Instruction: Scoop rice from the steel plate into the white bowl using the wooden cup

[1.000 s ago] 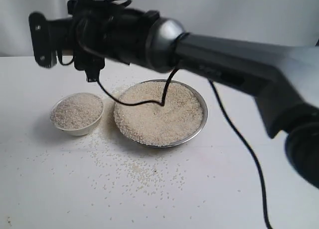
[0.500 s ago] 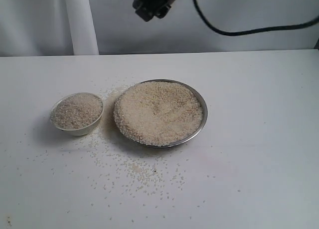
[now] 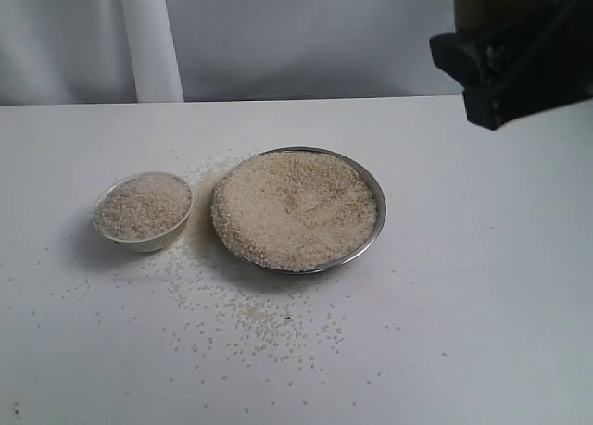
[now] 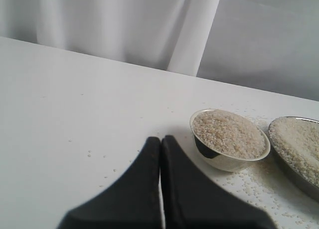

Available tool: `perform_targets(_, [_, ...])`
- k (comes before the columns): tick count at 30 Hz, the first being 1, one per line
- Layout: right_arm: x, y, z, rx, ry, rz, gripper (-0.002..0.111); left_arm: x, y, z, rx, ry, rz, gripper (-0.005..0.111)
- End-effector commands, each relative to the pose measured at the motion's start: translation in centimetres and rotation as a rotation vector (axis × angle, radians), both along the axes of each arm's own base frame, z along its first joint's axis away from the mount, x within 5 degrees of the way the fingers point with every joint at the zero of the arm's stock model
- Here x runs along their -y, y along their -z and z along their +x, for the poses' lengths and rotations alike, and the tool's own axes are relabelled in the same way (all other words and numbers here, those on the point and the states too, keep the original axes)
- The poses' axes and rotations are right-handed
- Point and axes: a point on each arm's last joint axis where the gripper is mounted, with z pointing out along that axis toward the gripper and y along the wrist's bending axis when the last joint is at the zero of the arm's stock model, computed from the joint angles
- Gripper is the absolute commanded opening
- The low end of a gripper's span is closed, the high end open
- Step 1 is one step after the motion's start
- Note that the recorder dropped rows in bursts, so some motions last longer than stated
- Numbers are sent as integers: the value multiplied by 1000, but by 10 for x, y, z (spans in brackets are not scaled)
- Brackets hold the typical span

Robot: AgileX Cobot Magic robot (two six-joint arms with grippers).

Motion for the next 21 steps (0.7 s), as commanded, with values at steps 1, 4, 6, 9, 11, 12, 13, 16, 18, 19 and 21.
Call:
perform_targets(1, [15, 9, -23, 63, 54, 109, 0, 0, 0, 0, 4, 5, -6, 0])
perform_targets(4, [22, 15, -38, 70, 63, 146, 0, 0, 0, 0, 4, 5, -6, 0])
perform_targets(6, [25, 15, -47, 76, 66, 176, 0, 0, 0, 0, 4, 5, -6, 0])
perform_targets(9, [31, 13, -63, 81, 59, 217, 0, 0, 0, 0, 4, 5, -6, 0])
perform_targets(11, [35, 12, -73, 105, 56, 232, 0, 0, 0, 0, 4, 5, -6, 0])
perform_targets(12, [37, 12, -78, 117, 55, 240, 0, 0, 0, 0, 4, 5, -6, 0])
perform_targets(13, [39, 11, -82, 129, 56, 254, 0, 0, 0, 0, 4, 5, -6, 0])
perform_targets(16, [44, 9, -94, 168, 52, 279, 0, 0, 0, 0, 4, 5, -6, 0])
perform_targets(18, [48, 4, -102, 194, 47, 303, 0, 0, 0, 0, 4, 5, -6, 0])
perform_targets(19, [49, 3, -107, 204, 43, 313, 0, 0, 0, 0, 4, 5, -6, 0])
perform_targets(21, [52, 0, -115, 223, 34, 329, 0, 0, 0, 0, 4, 5, -6, 0])
